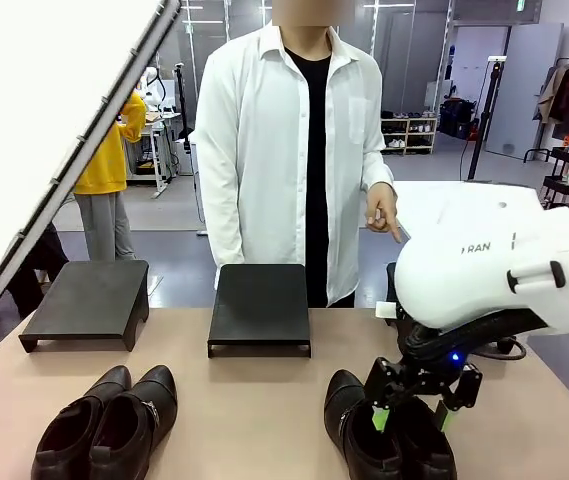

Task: Place the shoes on the stand as instructed by the person.
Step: Pick up one pair of Shoes and place it on the Shoes Stand indicated by the person.

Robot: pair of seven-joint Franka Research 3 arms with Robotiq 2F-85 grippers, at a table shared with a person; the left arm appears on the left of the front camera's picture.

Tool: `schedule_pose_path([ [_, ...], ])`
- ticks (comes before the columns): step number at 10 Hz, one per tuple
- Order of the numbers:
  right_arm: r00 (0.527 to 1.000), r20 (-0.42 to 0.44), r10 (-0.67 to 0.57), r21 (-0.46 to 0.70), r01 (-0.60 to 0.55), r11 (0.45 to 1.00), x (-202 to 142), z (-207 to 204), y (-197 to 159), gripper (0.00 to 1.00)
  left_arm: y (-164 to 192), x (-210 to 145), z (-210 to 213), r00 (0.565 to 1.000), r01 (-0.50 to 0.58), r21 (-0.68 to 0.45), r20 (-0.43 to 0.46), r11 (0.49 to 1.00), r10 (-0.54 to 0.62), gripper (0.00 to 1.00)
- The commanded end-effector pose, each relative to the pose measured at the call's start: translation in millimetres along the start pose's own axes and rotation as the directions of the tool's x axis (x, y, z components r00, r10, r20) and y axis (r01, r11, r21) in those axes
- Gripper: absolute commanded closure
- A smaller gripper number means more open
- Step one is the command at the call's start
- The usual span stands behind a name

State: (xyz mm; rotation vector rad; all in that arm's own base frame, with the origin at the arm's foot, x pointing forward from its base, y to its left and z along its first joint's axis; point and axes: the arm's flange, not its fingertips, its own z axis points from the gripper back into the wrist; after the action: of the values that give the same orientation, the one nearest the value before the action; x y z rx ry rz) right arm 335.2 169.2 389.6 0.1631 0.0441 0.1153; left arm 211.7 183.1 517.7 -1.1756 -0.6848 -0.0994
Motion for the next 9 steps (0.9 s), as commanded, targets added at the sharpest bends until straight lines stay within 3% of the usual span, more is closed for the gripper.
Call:
schedule_pose_path([
  [1, 0.999, 0.033, -0.042, -0.051, 0.043, 0.998, 2, -17, 11, 0.00, -1, 3, 2, 1.000, 0.024, -0.019, 0.004, 1.000, -0.024, 0.00],
  [6, 0.997, 0.047, -0.066, -0.135, 0.071, 0.988, 4, -47, 16, 0.00, -1, 3, 2, 1.000, 0.024, -0.019, 0.004, 1.000, -0.024, 0.00],
  [7, 0.996, 0.055, -0.073, -0.135, 0.080, 0.988, 4, -52, 16, 0.15, -1, 3, 2, 1.000, 0.024, -0.019, 0.004, 1.000, -0.024, 0.00],
  [8, 0.995, 0.059, -0.076, -0.141, 0.083, 0.986, 5, -56, 17, 0.59, -1, 3, 2, 1.000, 0.024, -0.019, 0.004, 1.000, -0.024, 0.00],
  [9, 0.995, 0.060, -0.081, -0.148, 0.089, 0.985, 6, -58, 17, 0.74, -1, 3, 2, 1.000, 0.024, -0.019, 0.004, 1.000, -0.024, 0.00],
])
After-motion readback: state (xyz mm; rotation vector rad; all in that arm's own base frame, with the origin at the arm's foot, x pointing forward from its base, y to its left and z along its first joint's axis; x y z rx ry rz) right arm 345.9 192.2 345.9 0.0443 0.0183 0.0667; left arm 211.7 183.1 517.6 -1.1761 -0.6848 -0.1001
